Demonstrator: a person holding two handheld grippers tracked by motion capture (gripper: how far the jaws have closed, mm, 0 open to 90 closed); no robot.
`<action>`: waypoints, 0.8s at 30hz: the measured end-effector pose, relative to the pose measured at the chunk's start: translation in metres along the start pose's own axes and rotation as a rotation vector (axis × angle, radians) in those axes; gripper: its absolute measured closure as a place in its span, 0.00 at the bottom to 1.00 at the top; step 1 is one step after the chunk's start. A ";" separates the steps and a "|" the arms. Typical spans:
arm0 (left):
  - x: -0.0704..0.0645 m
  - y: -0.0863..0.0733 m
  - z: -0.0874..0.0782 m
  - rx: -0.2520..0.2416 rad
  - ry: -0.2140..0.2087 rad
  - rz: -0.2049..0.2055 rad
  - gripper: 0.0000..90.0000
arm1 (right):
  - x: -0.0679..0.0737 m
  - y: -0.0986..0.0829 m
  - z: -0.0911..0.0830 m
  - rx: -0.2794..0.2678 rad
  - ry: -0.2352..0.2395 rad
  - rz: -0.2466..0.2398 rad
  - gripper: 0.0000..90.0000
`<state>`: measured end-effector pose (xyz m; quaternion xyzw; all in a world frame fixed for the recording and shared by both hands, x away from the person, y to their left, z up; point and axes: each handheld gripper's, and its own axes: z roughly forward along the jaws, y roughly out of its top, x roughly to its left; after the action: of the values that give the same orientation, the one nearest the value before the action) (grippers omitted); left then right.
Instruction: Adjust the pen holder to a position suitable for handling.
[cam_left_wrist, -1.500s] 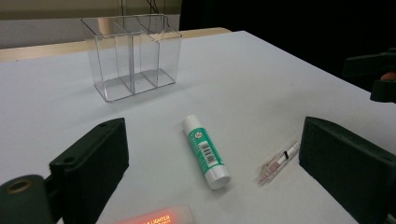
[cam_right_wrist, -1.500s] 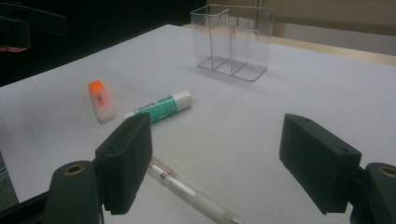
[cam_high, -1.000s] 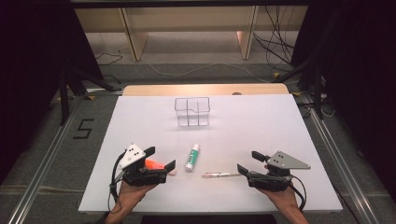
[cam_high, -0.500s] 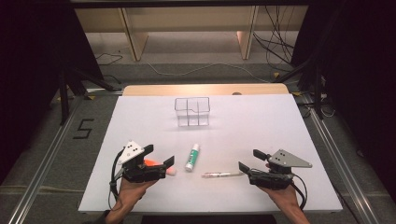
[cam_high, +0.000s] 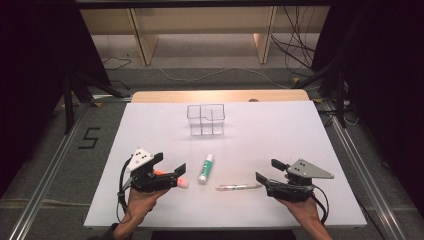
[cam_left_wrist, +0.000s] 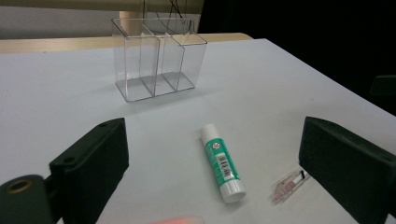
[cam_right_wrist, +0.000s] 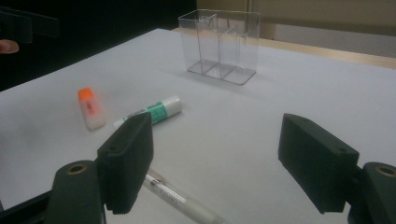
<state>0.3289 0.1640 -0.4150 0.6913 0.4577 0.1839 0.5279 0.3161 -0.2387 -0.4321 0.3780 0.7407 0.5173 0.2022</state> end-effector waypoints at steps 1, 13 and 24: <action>0.000 0.000 0.001 0.004 0.001 -0.001 0.09 | 0.000 0.000 0.000 0.000 0.000 -0.001 0.30; 0.007 0.012 0.007 -0.013 0.032 -0.019 0.09 | 0.000 0.000 -0.001 -0.002 -0.004 -0.001 0.30; 0.026 0.029 0.027 -0.017 0.098 -0.060 0.10 | -0.001 0.000 -0.001 -0.003 -0.007 0.001 0.31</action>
<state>0.3743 0.1695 -0.4050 0.6628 0.5021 0.2058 0.5160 0.3159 -0.2396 -0.4321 0.3800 0.7389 0.5172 0.2053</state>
